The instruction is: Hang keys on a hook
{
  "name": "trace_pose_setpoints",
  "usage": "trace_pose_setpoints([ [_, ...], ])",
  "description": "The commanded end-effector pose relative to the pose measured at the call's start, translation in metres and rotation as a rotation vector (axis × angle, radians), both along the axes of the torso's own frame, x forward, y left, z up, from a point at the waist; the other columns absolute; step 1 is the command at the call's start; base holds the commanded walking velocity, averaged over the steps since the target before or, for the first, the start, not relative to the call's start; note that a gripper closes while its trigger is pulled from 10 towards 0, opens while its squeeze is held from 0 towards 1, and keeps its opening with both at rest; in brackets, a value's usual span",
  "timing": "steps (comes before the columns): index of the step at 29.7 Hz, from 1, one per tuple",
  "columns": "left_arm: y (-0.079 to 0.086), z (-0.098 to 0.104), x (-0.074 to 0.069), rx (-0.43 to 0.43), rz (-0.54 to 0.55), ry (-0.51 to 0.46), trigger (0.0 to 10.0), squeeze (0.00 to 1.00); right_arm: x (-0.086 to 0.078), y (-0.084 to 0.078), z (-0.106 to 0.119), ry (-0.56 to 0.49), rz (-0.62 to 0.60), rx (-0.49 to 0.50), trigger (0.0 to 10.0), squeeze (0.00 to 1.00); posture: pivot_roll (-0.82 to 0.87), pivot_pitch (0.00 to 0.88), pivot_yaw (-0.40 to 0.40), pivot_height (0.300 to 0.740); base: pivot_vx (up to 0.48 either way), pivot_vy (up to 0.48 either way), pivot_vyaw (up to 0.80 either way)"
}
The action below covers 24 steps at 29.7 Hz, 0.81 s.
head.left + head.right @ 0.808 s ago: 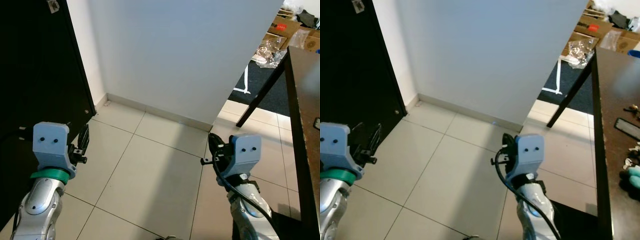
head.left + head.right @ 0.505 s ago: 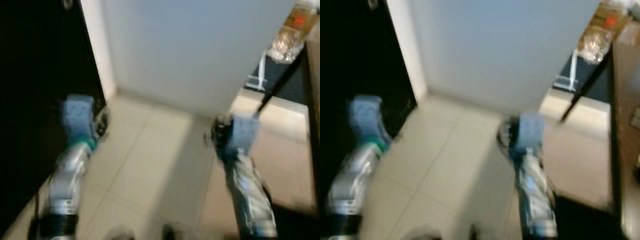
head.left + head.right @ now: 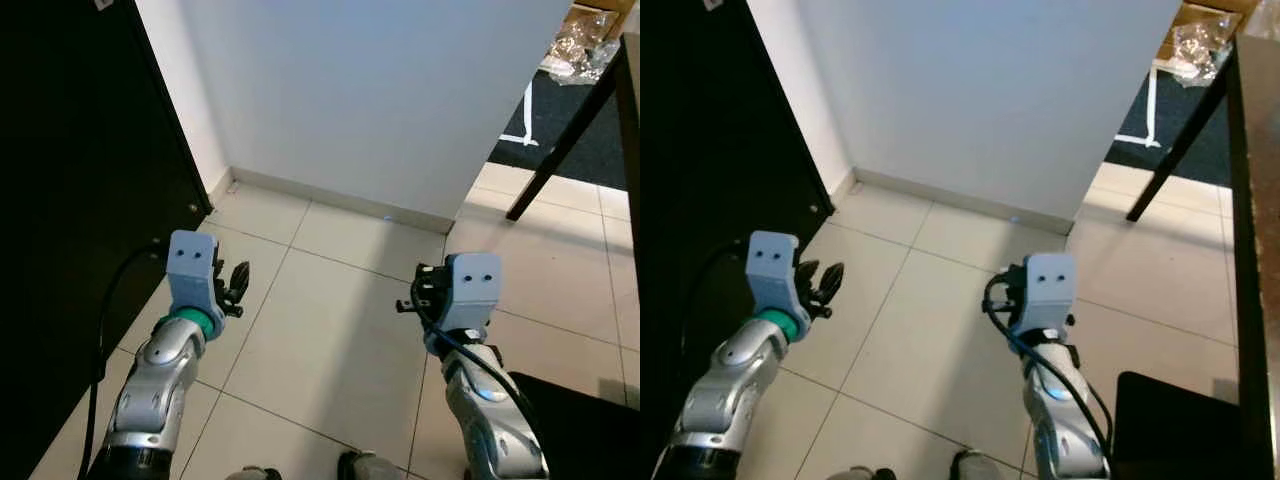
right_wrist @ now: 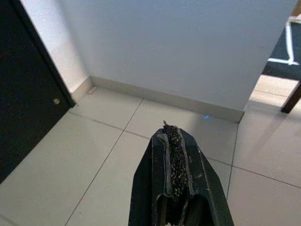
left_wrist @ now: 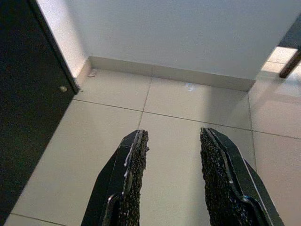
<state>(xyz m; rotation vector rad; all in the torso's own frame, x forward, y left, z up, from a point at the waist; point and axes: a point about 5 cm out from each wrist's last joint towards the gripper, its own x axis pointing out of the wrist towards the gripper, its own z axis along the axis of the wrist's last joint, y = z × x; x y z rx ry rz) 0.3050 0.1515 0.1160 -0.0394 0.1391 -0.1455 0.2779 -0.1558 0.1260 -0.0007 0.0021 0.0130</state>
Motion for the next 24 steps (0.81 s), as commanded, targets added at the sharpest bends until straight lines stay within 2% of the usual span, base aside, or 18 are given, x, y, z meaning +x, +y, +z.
trace_pose_setpoints([
  [1, 0.006, -0.008, -0.001, 0.006, 0.014, 0.027, 10.0, 0.0, -0.001, 0.0, -0.004, 0.013, -0.004, 0.0, 10.0, 0.0, -0.09, 0.13, 0.138, 0.74, 0.0, 0.0, 0.0],
  [4, 0.014, -0.004, -0.004, 0.018, 0.067, -0.029, 10.0, 0.0, -0.002, 0.002, -0.003, -0.004, 0.011, -0.018, 10.0, 0.0, -0.08, 0.131, 0.128, 0.74, 0.0, 0.0, 0.0],
  [5, 0.023, 0.002, -0.008, 0.032, 0.135, -0.09, 10.0, 0.0, -0.002, 0.004, -0.002, -0.026, 0.02, -0.043, 10.0, 0.0, -0.07, 0.13, 0.122, 0.74, 0.0, 0.0, 0.0],
  [8, 0.026, 0.004, -0.009, 0.034, 0.16, -0.109, 10.0, 0.0, -0.002, 0.004, -0.001, -0.038, 0.019, -0.06, 10.0, 0.0, -0.07, 0.13, 0.122, 0.74, 0.0, 0.0, 0.0],
  [11, 0.031, 0.006, -0.015, -0.086, 0.227, -0.107, 10.0, 0.0, 0.001, 0.005, -0.003, -0.046, 0.024, -0.081, 10.0, 0.0, -0.05, 0.127, 0.098, 0.74, 0.0, 0.0, 0.0],
  [14, 0.033, 0.001, -0.02, -0.043, 0.24, -0.072, 10.0, 0.0, 0.003, 0.004, -0.006, -0.026, 0.033, -0.073, 10.0, 0.0, -0.05, 0.126, 0.095, 0.74, 0.0, 0.0, 0.0],
  [15, 0.031, 0.001, -0.024, 0.035, 0.202, -0.094, 10.0, 0.0, 0.004, 0.005, -0.006, -0.03, 0.037, -0.082, 10.0, 0.0, -0.04, 0.125, 0.082, 0.74, 0.0, 0.0, 0.0],
  [16, 0.031, 0.001, -0.024, 0.035, 0.202, -0.094, 10.0, 0.0, 0.004, 0.005, -0.006, -0.03, 0.037, -0.082, 10.0, 0.0, -0.04, 0.125, 0.082, 0.74, 0.0, 0.0, 0.0],
  [17, 0.03, -0.002, -0.028, 0.095, 0.176, -0.098, 10.0, 0.0, 0.006, 0.006, -0.007, -0.035, 0.055, -0.092, 10.0, 0.0, -0.03, 0.124, 0.073, 0.74, 0.0, 0.0, 0.0],
  [19, 0.031, -0.007, -0.037, 0.147, 0.145, -0.08, 10.0, 0.0, 0.008, 0.01, -0.008, -0.037, 0.092, -0.108, 10.0, 0.0, -0.01, 0.123, 0.065, 0.74, 0.0, 0.0, 0.0],
  [21, 0.031, -0.007, -0.037, 0.147, 0.145, -0.08, 10.0, 0.0, 0.008, 0.01, -0.008, -0.037, 0.092, -0.108, 10.0, 0.0, -0.01, 0.123, 0.065, 0.74, 0.0, 0.0, 0.0],
  [24, 0.036, -0.006, -0.045, 0.157, 0.164, -0.086, 10.0, 0.0, 0.01, 0.016, -0.012, -0.024, 0.136, -0.096, 10.0, 0.0, 0.01, 0.121, 0.053, 0.74, 0.0, 0.0, 0.0],
])
